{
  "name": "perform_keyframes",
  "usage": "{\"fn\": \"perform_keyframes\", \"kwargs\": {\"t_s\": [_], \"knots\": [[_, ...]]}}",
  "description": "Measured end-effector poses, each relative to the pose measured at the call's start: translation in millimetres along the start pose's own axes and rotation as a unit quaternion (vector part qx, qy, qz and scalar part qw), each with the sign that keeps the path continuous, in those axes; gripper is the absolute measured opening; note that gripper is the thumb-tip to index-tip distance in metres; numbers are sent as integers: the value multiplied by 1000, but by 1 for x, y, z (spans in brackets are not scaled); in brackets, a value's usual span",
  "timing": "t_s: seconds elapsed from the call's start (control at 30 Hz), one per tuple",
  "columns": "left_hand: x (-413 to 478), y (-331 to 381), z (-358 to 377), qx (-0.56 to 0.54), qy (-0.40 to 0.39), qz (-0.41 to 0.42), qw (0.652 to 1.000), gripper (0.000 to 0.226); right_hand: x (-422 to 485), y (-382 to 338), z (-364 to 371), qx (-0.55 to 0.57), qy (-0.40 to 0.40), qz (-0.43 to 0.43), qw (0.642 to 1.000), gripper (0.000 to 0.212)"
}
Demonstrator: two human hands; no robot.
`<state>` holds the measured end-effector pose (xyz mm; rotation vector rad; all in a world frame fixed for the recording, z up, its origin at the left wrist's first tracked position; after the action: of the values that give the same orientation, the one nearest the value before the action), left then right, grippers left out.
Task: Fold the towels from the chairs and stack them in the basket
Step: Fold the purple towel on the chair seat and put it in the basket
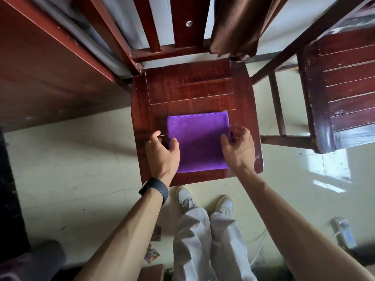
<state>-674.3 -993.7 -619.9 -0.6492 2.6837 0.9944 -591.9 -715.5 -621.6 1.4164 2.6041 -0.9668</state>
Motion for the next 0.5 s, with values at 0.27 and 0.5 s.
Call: {"fn": "perform_keyframes", "kwargs": {"t_s": [0.27,0.5], "knots": [[8,-10,22,-10,-123,-172,977,27,17,9,23,90,-178,192,961,46],[3,-6,19,-88,-178,-168,966,12,-2,18,9,232,-189,206,932,23]]}}
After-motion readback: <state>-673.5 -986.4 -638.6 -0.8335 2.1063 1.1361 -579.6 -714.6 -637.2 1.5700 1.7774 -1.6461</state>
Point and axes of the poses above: each hand's wrist, its own x-axis towards the middle knuckle, its own z-axis out of the palm, y = z × x, the point moved 10 cm from there along x, towards the middle knuckle, and after that the axes turned 9 degrees about y, right-handed, at the moved point
